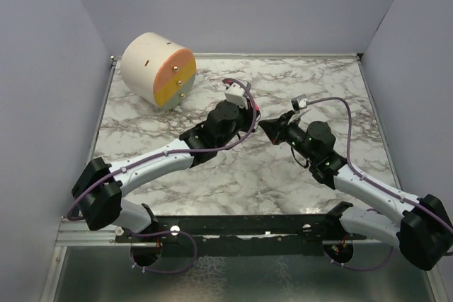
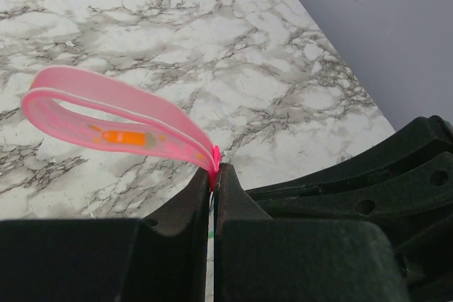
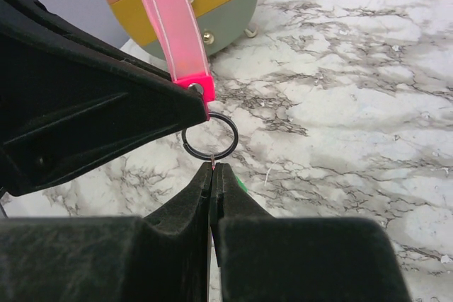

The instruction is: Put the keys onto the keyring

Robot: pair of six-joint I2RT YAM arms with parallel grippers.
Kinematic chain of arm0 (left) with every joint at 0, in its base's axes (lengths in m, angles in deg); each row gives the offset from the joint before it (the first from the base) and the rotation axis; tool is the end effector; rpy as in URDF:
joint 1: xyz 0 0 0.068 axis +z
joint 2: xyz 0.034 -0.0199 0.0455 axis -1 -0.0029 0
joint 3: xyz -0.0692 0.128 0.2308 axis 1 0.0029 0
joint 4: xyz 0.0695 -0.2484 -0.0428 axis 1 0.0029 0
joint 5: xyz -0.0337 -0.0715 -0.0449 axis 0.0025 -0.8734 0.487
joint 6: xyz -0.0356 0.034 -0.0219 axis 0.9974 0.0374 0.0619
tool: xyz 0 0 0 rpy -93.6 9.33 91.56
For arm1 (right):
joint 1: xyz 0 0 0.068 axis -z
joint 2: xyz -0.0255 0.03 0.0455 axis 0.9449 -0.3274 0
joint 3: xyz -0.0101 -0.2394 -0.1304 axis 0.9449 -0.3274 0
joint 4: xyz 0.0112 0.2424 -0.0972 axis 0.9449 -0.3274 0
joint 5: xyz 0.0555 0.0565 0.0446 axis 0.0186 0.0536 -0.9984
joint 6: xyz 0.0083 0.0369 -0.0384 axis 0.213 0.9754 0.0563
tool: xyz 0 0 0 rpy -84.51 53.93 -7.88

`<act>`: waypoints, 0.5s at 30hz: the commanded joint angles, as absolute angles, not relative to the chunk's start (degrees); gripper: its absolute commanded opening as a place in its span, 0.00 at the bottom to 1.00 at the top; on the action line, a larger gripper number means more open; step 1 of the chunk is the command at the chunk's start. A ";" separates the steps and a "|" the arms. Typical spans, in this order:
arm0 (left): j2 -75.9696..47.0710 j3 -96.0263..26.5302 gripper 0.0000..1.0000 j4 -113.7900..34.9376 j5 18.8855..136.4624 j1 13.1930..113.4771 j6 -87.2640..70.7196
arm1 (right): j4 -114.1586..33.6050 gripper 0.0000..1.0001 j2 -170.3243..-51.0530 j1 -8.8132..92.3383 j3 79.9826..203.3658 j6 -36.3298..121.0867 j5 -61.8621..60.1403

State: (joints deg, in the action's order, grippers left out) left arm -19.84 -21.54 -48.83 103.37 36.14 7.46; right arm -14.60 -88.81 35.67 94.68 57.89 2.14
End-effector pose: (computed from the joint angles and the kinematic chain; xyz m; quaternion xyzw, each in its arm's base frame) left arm 0.2062 -0.2626 0.3194 0.0787 0.7611 -0.3228 0.5570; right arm 0.1905 0.1380 0.2569 -0.1100 0.7318 0.3497 0.5745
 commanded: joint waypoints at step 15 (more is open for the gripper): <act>-28.75 -37.38 0.00 -33.04 88.01 40.43 0.16 | -24.77 0.01 -89.93 35.39 100.00 48.47 7.32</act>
State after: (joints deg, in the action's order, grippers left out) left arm -26.83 -32.88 -38.01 92.42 39.71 3.28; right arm -21.86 -89.22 35.67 98.27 51.01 4.69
